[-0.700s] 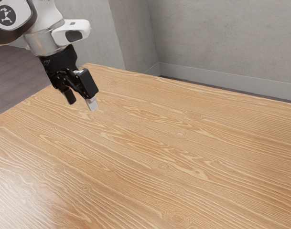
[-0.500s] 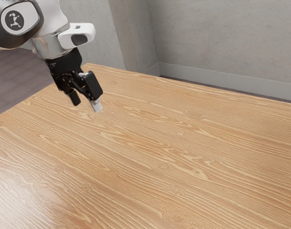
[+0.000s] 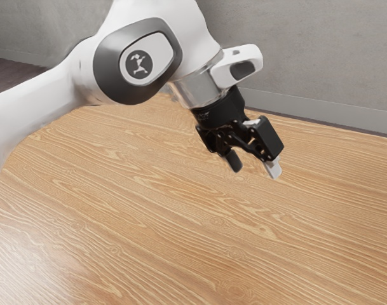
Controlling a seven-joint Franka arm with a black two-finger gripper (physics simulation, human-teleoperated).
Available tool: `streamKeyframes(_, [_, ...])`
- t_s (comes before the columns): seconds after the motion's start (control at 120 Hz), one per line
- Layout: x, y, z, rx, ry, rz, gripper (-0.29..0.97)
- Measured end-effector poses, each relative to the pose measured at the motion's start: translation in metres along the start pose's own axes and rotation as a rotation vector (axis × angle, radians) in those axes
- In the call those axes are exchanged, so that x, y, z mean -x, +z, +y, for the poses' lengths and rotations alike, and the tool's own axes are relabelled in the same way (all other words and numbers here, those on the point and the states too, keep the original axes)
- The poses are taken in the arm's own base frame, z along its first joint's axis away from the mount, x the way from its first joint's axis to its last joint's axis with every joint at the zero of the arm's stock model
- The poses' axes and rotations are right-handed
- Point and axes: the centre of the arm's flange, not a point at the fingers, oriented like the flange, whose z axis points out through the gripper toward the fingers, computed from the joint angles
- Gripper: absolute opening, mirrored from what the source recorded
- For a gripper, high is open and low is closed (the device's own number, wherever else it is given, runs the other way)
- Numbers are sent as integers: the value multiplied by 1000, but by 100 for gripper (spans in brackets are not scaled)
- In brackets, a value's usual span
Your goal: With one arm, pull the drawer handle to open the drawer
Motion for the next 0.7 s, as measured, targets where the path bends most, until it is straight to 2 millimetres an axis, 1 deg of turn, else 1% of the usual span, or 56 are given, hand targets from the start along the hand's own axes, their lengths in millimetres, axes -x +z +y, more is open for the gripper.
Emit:
streamKeyframes(0.033, [-5, 10, 6, 17, -21, 9, 65])
streamKeyframes(0.075, [-16, 17, 7, 32, -55, 32, 65])
streamKeyframes(0.125, [-27, 17, 7, 52, -94, 66, 65])
streamKeyframes(0.183, [-34, 15, 8, 85, -135, 98, 65])
streamKeyframes(0.242, [-35, 18, 17, 130, -165, 111, 65])
streamKeyframes(0.375, [-37, 40, 49, 203, -200, 113, 65])
streamKeyframes(0.433, [-37, 48, 58, 227, -219, 113, 65])
streamKeyframes(0.483, [-37, 52, 62, 243, -239, 115, 65])
streamKeyframes(0.55, [-40, 61, 64, 263, -271, 117, 65])
streamKeyframes(0.6, [-44, 73, 63, 270, -294, 121, 65])
streamKeyframes(0.65, [-54, 86, 53, 267, -325, 127, 65])
streamKeyframes(0.7, [-65, 95, 41, 267, -349, 140, 65])
